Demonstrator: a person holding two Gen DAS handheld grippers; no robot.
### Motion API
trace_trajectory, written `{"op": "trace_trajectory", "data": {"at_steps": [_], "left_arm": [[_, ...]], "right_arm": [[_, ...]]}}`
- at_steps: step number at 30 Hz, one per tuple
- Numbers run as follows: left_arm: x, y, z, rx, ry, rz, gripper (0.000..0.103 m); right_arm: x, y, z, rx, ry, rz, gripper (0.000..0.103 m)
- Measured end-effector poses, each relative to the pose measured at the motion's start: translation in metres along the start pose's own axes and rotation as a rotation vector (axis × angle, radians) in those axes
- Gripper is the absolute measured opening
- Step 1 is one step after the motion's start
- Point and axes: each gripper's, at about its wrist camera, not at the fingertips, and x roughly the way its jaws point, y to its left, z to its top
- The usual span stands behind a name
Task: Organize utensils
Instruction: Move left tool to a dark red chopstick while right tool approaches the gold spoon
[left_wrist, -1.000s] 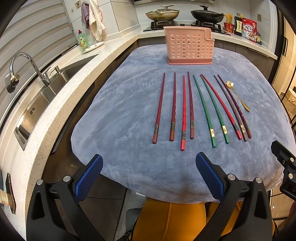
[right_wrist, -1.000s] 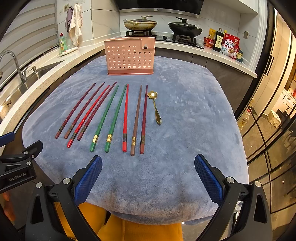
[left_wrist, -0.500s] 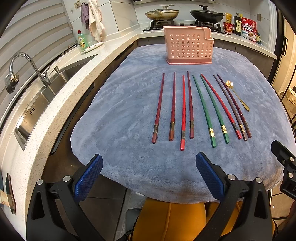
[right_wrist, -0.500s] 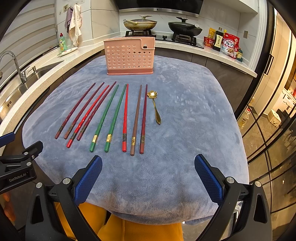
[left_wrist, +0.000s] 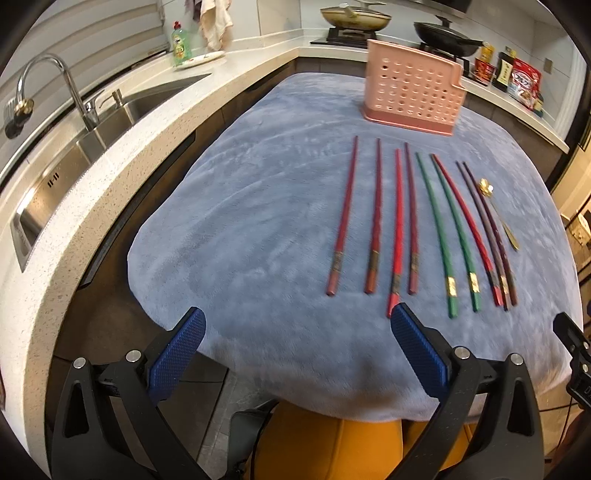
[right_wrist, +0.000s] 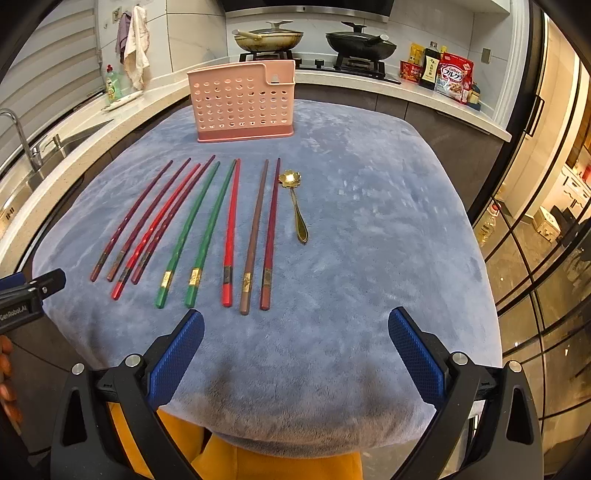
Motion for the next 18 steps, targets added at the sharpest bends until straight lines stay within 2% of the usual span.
{"op": "trace_trajectory", "data": {"at_steps": [6,9,13,15,18], "left_arm": [[0.031,0.007,0.016,-0.021,0.024,-0.035,0.093],[0.048,0.009,0.022,-0.023,0.047,-0.047,0.081],[0.068,0.006,0.028,-0.011,0.077,-0.074,0.075],[0.075,0.001,0.029,0.009,0.09,-0.081,0.068],[0.08,-0.003,0.032,0.026,0.091,-0.076,0.064]], "right_arm": [[0.022,-0.007,0.015,0.01,0.011,0.004,0.096],[0.034,-0.009,0.023,0.017,0.016,0.005,0.095],[0.046,-0.01,0.03,0.022,0.024,0.009,0.094],[0.052,-0.01,0.033,0.02,0.029,0.009,0.092],[0.062,-0.012,0.039,0.021,0.038,0.015,0.085]]}}
